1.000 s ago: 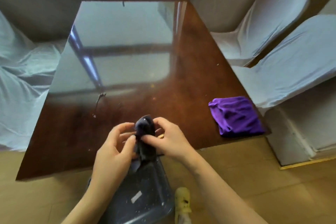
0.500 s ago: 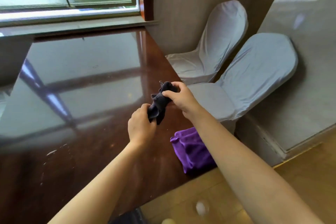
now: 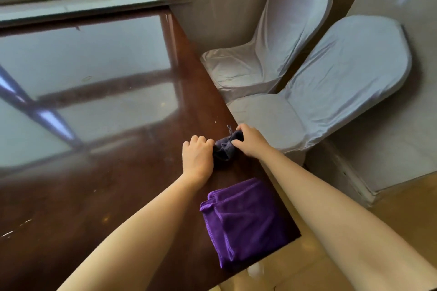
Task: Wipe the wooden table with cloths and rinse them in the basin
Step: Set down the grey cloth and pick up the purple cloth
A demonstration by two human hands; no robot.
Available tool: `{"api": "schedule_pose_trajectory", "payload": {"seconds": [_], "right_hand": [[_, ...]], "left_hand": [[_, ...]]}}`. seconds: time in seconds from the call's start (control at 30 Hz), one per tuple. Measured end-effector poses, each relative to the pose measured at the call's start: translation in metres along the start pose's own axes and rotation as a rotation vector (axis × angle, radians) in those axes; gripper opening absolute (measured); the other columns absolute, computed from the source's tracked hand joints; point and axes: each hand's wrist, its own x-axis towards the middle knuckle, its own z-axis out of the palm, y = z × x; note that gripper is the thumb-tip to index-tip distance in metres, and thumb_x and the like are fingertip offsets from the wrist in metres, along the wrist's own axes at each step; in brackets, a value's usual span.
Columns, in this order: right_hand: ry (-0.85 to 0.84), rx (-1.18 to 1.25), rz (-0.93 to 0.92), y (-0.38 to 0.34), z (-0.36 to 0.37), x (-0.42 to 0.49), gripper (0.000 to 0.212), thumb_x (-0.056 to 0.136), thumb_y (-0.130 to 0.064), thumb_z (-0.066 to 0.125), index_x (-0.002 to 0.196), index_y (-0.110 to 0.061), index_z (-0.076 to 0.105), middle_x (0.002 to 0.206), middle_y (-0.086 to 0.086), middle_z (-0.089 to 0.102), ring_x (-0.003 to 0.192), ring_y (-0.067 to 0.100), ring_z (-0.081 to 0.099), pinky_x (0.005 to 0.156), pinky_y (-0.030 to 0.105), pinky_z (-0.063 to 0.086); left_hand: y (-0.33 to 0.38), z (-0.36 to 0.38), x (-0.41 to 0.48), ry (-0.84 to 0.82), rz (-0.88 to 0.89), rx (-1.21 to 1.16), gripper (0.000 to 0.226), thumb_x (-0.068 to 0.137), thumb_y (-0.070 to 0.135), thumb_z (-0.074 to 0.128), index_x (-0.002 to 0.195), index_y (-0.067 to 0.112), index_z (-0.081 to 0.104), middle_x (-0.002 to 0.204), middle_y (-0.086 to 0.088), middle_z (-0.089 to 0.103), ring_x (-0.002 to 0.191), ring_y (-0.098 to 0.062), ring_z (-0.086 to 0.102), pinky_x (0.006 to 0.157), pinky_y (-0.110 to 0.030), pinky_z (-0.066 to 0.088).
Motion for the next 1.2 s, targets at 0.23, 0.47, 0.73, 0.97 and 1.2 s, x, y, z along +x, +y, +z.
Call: {"api": "schedule_pose_trajectory", "payload": {"seconds": [0.23, 0.47, 0.73, 0.97, 1.2], "right_hand": [[0.100, -0.217, -0.047, 0.011, 0.026, 0.010, 0.034, 0.090, -0.028, 0.055, 0.119, -0.010, 0.049, 0.126, 0.015, 0.052, 0.116, 0.032, 0.043, 0.094, 0.040, 0.041], [0.223, -0.255, -0.254, 0.014, 0.008, -0.004, 0.049, 0.085, -0.025, 0.064, 0.128, -0.012, 0.046, 0.130, 0.013, 0.048, 0.115, 0.031, 0.043, 0.094, 0.038, 0.039], [-0.266, -0.435, -0.604, 0.034, 0.004, -0.079, 0.046, 0.078, -0.052, 0.055, 0.118, -0.031, 0.050, 0.121, -0.005, 0.047, 0.110, 0.015, 0.043, 0.094, 0.032, 0.038], [-0.352, -0.742, -0.522, 0.031, 0.039, -0.103, 0.065, 0.076, -0.041, 0.063, 0.132, -0.025, 0.035, 0.134, 0.002, 0.037, 0.119, 0.024, 0.038, 0.097, 0.038, 0.038], [-0.247, -0.643, -0.581, 0.003, 0.055, -0.096, 0.045, 0.082, -0.027, 0.059, 0.124, -0.022, 0.044, 0.120, 0.002, 0.051, 0.108, 0.023, 0.050, 0.084, 0.035, 0.041]], "left_hand": [[-0.005, 0.020, -0.002, -0.016, 0.032, 0.008, 0.029, 0.086, 0.011, 0.044, 0.113, 0.015, 0.055, 0.110, -0.007, 0.058, 0.103, -0.029, 0.048, 0.080, -0.037, 0.039], [0.003, 0.007, -0.032, 0.090, 0.090, -0.037, 0.037, 0.075, 0.015, 0.057, 0.112, 0.015, 0.059, 0.109, -0.006, 0.062, 0.101, -0.029, 0.056, 0.083, -0.038, 0.044], [0.025, 0.020, -0.110, -0.193, 0.107, -0.122, 0.047, 0.079, 0.047, 0.051, 0.112, 0.015, 0.052, 0.114, -0.009, 0.054, 0.107, -0.029, 0.047, 0.086, -0.040, 0.041], [0.030, 0.022, -0.117, -0.285, 0.029, -0.175, 0.044, 0.082, 0.024, 0.060, 0.120, 0.008, 0.044, 0.122, -0.014, 0.046, 0.112, -0.033, 0.042, 0.087, -0.043, 0.041], [0.007, 0.013, -0.115, -0.260, -0.098, -0.257, 0.028, 0.086, 0.016, 0.053, 0.113, 0.007, 0.048, 0.117, -0.015, 0.052, 0.111, -0.034, 0.046, 0.086, -0.045, 0.043]]}}
